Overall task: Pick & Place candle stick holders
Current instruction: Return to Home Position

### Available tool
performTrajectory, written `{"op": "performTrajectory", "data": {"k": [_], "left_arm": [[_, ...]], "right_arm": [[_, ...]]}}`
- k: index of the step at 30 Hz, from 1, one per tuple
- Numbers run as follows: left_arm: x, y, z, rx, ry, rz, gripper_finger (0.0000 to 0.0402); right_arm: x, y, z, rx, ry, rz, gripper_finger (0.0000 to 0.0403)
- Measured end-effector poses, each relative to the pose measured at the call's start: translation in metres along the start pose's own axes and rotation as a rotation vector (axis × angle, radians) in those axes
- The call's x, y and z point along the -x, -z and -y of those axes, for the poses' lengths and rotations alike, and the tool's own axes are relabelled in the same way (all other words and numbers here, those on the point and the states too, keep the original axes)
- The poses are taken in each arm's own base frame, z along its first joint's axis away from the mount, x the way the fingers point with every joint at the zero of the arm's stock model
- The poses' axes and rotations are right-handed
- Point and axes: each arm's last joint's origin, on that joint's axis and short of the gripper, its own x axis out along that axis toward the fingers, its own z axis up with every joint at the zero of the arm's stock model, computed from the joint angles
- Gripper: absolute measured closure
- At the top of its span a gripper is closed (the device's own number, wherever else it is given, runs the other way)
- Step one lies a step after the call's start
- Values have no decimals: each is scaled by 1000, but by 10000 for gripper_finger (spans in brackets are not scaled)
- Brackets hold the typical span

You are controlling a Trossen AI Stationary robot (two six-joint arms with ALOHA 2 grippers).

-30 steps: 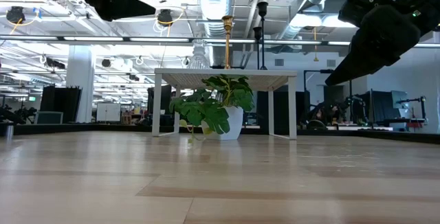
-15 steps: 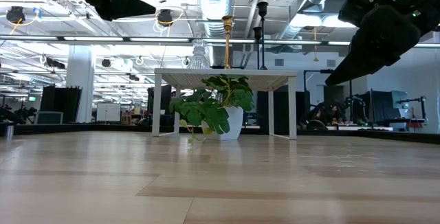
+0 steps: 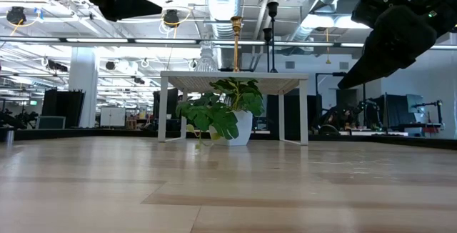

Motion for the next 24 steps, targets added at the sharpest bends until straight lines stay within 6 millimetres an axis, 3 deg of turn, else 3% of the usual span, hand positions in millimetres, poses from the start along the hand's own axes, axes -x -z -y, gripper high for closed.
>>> {"op": "performTrajectory", "data": {"k": [13, 18, 24], "left_arm": [[0, -1, 0, 34, -1, 5, 23], [0, 1, 1, 1, 26, -6, 90], [-1, 6, 2, -61, 138, -8, 218]], "right_arm": [[0, 0, 0, 0, 0, 0, 403], [0, 0, 0, 45, -4, 3, 403], [0, -5, -3, 96, -41, 39, 403]]}}
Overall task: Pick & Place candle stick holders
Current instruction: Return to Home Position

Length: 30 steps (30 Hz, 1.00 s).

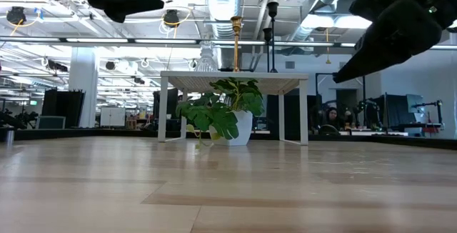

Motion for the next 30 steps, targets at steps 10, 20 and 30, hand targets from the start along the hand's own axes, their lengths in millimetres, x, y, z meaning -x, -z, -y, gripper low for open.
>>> {"op": "performTrajectory", "data": {"k": [10, 20, 30], "left_arm": [[-2, 0, -1, -90, 69, 10, 393], [10, -4, -8, -96, 123, 15, 395], [42, 2, -20, -185, 382, 196, 395]], "right_arm": [[3, -6, -3, 63, -93, 35, 403], [38, -30, 20, 137, -246, 234, 403], [48, -3, 49, 70, -345, 381, 403]]}}
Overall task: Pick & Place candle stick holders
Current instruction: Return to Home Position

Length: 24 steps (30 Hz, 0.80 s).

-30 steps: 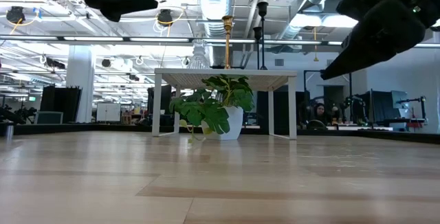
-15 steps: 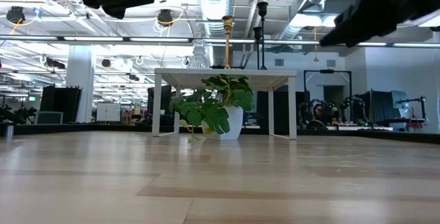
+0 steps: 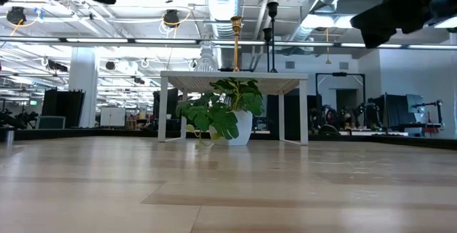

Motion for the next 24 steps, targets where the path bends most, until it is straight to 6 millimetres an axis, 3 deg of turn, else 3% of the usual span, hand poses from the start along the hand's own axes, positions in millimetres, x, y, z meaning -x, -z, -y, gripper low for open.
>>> {"op": "performTrajectory", "data": {"k": [11, 24], "left_arm": [[28, 30, -6, 29, -125, 54, 396], [42, 50, -2, 33, -154, 115, 395]], "right_arm": [[18, 3, 19, 27, -54, 131, 403], [36, 8, 30, 27, 30, 161, 403]]}}
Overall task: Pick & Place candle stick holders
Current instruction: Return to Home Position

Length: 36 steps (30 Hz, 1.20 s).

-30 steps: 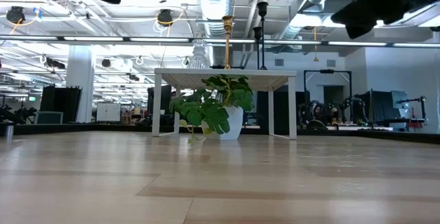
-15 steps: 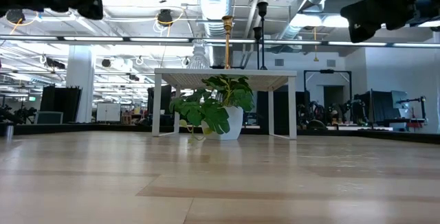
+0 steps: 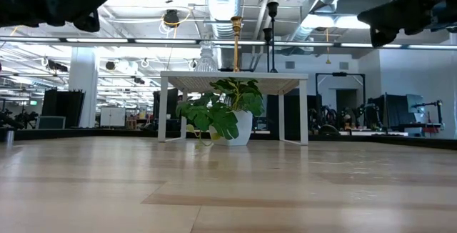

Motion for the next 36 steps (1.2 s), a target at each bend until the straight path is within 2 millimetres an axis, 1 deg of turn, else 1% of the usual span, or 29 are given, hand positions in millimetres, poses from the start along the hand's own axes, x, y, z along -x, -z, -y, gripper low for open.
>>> {"op": "performTrajectory", "data": {"k": [2, 7, 13, 16, 19, 22, 30, 33, 36], "left_arm": [[1, 4, 1, -2, 2, -7, 396], [1, 14, 4, 15, 10, -32, 394], [2, 16, 5, 16, 8, -38, 395], [2, 16, 5, 27, 8, -44, 393], [2, 17, 4, 50, -29, -61, 395], [2, 20, 3, 67, -57, -90, 396], [3, 29, 6, 120, -51, -182, 396], [4, 33, 7, 129, -39, -225, 396], [4, 33, 9, 132, 36, -220, 394]], "right_arm": [[1, 6, 0, 0, 1, 6, 403], [1, 29, -2, -22, 4, 52, 403], [2, 48, -2, -34, 5, 83, 403], [4, 47, -2, -34, 6, 104, 403], [4, 47, -2, -35, 6, 109, 403], [4, 49, -2, -41, 20, 84, 403], [3, 51, -2, -41, 26, 64, 403], [2, 52, -2, -40, 23, 54, 403], [2, 52, -2, -40, 23, 55, 403]]}}
